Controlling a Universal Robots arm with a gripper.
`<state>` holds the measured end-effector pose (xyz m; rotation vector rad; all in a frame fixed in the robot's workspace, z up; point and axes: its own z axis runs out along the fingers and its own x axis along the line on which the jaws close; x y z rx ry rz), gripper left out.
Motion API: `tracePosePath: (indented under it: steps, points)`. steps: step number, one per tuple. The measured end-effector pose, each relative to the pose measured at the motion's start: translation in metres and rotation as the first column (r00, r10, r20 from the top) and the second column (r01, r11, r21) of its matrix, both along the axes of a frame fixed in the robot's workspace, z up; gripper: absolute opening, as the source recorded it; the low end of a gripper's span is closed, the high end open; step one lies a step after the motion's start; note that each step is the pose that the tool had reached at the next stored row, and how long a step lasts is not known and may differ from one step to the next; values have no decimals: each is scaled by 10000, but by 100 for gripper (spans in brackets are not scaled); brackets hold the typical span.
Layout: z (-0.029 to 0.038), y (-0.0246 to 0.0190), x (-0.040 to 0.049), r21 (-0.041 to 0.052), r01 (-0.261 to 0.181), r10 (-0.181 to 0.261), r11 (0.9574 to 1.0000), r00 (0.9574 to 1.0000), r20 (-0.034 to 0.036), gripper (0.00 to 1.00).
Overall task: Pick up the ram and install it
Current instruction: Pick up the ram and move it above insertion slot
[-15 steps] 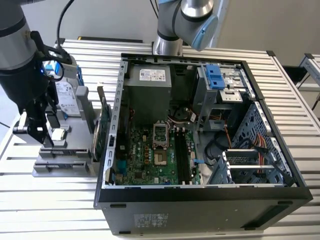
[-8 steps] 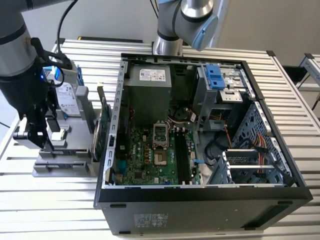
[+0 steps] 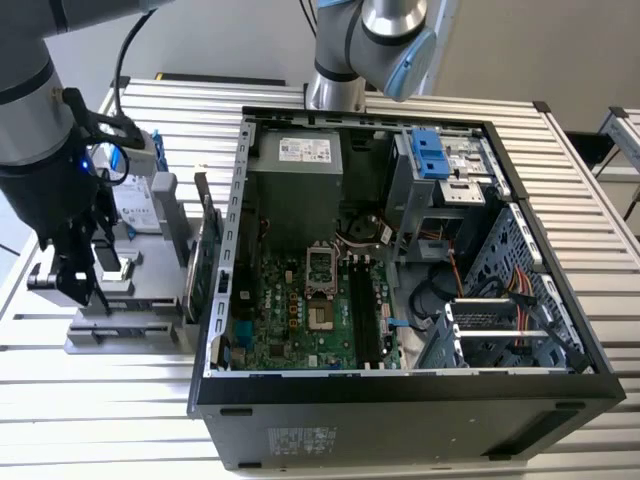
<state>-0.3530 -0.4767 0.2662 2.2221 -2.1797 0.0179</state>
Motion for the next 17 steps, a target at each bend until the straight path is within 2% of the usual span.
tracePosePath:
  steps: [17]
  points:
    - [-145, -71, 0, 0, 7, -7, 10000, 10000, 0, 100]
